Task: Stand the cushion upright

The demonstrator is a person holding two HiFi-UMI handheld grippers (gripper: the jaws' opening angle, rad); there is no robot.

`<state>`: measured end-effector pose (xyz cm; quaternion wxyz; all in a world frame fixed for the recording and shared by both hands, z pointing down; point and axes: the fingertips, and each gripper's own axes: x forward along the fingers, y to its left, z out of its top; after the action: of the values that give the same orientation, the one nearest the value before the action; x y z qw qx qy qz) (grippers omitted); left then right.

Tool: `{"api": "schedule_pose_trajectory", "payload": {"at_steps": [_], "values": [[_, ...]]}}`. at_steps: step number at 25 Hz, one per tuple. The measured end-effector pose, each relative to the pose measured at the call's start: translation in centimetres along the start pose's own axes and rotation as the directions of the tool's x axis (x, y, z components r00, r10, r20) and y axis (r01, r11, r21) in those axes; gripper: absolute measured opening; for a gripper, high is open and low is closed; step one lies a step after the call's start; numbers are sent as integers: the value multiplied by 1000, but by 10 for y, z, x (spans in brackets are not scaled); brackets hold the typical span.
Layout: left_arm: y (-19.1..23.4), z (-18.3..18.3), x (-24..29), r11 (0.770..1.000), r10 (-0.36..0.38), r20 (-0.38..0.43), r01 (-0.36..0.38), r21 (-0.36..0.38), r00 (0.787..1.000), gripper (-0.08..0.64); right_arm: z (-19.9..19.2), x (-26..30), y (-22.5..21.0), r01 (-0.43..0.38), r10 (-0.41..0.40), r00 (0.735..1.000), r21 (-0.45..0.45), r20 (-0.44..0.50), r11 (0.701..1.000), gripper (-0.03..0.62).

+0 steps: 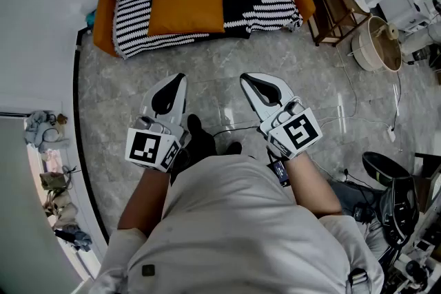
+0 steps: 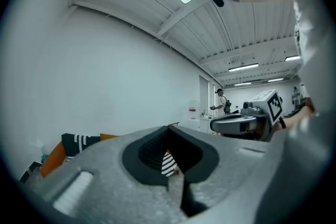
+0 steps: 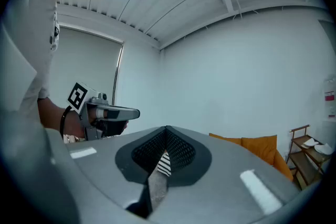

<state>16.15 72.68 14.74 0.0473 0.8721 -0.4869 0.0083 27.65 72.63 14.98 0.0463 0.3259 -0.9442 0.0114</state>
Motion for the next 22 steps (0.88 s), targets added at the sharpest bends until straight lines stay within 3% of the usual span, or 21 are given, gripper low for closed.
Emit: {"api": "schedule_pose_trajectory", "payload": {"at_steps": [12, 22], "values": [[130, -4, 24, 1000, -15, 0, 15, -3, 1000, 3, -5, 127, -11, 5, -5, 999, -8, -46, 1000, 9], [234, 13, 29, 1000, -29, 0, 29, -10, 1000, 3, 11, 211, -23, 65, -65, 996, 0, -66, 998, 11]]}}
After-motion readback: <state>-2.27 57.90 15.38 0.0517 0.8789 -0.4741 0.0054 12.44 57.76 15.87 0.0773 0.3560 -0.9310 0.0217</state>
